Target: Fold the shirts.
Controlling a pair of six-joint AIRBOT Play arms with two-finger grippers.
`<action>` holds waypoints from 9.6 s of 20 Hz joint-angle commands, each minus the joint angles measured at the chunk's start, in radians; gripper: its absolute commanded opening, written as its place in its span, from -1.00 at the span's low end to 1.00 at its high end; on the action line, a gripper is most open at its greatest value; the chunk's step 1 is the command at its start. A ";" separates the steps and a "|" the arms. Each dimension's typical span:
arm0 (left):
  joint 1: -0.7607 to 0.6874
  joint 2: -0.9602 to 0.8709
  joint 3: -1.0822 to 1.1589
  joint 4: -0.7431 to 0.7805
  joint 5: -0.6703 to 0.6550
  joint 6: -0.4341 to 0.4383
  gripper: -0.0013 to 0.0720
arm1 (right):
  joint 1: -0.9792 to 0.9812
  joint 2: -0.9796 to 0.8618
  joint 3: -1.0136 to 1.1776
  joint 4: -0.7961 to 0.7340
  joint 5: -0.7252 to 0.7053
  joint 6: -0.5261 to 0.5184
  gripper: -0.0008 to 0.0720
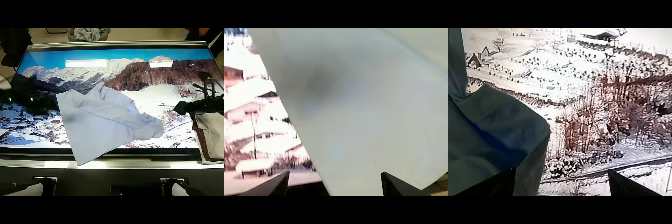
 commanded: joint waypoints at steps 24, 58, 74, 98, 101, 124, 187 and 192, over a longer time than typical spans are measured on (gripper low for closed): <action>-0.386 0.253 -0.648 -0.191 0.536 -0.137 -0.88 | 0.121 -0.321 -0.149 0.314 0.027 -0.197 -0.82; -0.204 -0.040 0.265 0.322 0.484 -0.176 -0.89 | 0.120 -0.413 0.801 0.066 0.006 0.018 -0.84; 0.031 -0.288 0.386 0.124 -0.053 -0.047 0.65 | 0.021 -0.530 0.837 0.005 0.326 0.034 0.68; -0.015 0.056 -0.534 -0.074 0.393 0.011 -0.85 | -0.018 -0.176 -0.083 -0.189 0.248 -0.075 0.61; -0.015 0.064 -0.533 -0.070 0.390 0.013 -0.88 | -0.018 -0.177 -0.146 -0.169 0.164 -0.076 0.60; -0.013 0.463 0.608 0.176 0.404 -0.071 -0.89 | -0.018 0.211 0.752 -0.010 -0.133 -0.205 -0.84; 0.137 -0.354 0.405 0.192 -0.146 -0.002 0.39 | 0.036 -0.491 0.586 -0.200 0.482 0.050 0.40; 0.159 -0.036 -0.240 0.192 0.066 0.037 0.38 | 0.022 -0.336 0.259 -0.204 0.365 0.008 0.40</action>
